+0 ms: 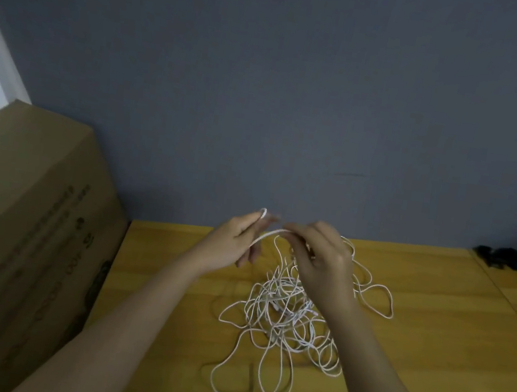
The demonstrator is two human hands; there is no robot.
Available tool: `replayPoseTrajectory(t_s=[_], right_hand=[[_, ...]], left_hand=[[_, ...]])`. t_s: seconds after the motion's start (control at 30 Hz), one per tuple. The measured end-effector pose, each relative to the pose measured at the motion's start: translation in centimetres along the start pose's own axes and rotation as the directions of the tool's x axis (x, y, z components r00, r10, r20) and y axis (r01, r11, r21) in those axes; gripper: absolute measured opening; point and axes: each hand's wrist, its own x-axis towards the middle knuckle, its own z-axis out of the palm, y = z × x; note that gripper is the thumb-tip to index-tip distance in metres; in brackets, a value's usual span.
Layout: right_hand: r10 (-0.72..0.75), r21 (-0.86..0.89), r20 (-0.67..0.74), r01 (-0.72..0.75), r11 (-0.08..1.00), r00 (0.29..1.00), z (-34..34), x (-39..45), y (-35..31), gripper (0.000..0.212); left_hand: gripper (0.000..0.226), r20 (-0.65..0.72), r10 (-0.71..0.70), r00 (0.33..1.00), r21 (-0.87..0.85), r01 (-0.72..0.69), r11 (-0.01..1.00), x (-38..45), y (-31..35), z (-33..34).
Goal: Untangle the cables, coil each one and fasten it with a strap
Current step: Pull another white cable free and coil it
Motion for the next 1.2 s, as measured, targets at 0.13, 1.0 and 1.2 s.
replayPoseTrajectory(t_s=[0.13, 1.0, 1.2], right_hand=[[0.096, 0.108, -0.057, -0.089, 0.990, 0.994, 0.4, 1.2, 0.3, 0.015], [0.526, 0.378, 0.688, -0.866, 0.329, 0.500, 3.0, -3.6, 0.2, 0.022], [0.486, 0.204, 0.689, -0.788, 0.581, 0.537, 4.5, -6.2, -1.4, 0.026]], left_hand=[[0.051, -0.018, -0.047, 0.999, -0.169, 0.044, 0.985, -0.7, 0.4, 0.7], [0.028, -0.257, -0.285, 0.923, -0.656, 0.050, 0.753, -1.1, 3.0, -0.8], [0.021, -0.337, -0.303, 0.891, -0.697, -0.020, 0.717, 0.6, 3.6, -0.3]])
